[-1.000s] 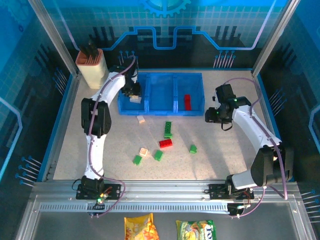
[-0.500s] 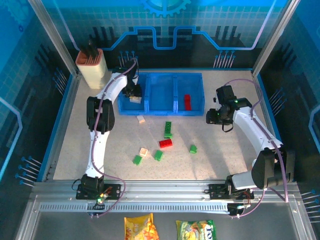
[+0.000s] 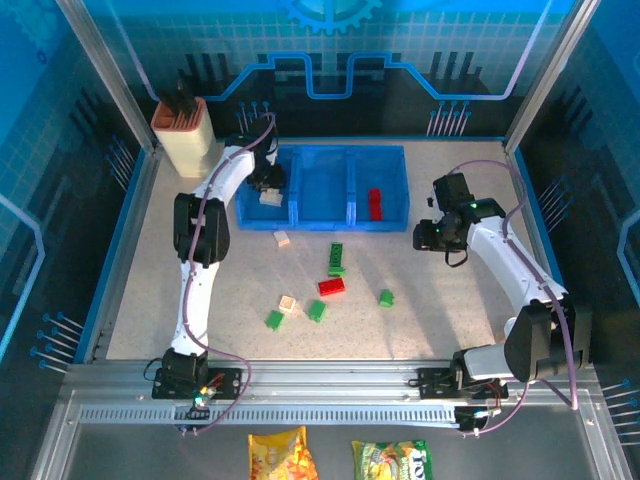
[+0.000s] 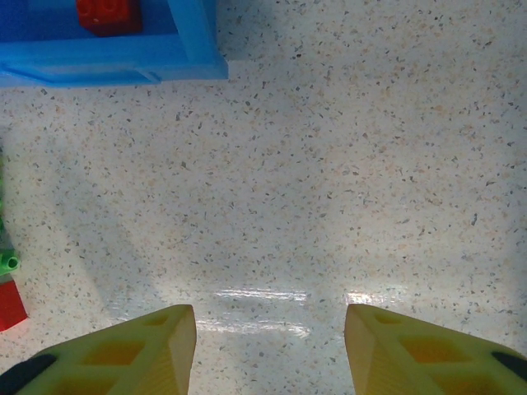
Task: Sort the legos into containers by color
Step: Place the lego in the container.
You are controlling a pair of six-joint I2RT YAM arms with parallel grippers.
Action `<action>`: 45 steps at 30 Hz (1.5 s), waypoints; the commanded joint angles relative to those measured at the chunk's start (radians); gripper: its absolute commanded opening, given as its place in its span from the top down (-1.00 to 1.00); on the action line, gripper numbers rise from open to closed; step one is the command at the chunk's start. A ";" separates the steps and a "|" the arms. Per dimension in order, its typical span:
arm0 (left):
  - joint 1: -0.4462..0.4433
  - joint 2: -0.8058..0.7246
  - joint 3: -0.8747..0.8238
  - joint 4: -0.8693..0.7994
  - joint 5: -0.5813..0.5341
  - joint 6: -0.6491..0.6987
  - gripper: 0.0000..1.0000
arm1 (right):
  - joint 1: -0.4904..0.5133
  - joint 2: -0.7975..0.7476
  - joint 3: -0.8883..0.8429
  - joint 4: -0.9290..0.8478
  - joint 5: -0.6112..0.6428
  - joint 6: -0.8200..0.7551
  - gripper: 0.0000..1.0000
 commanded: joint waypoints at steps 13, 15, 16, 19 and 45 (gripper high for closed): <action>0.012 0.028 0.029 0.022 -0.008 0.034 0.12 | -0.017 -0.037 -0.014 -0.031 0.009 -0.002 -0.05; 0.012 0.020 0.029 0.021 -0.008 0.034 0.12 | -0.017 -0.037 -0.012 -0.031 0.007 -0.002 -0.05; 0.012 0.013 0.028 0.021 -0.008 0.034 0.11 | -0.016 -0.037 -0.010 -0.031 0.007 -0.002 -0.05; 0.012 -0.008 0.024 0.020 -0.004 0.033 0.09 | -0.017 -0.037 -0.006 -0.033 0.003 -0.002 -0.05; 0.012 -0.352 -0.362 0.051 0.077 -0.027 0.05 | 0.001 -0.005 0.010 -0.015 -0.032 0.016 -0.05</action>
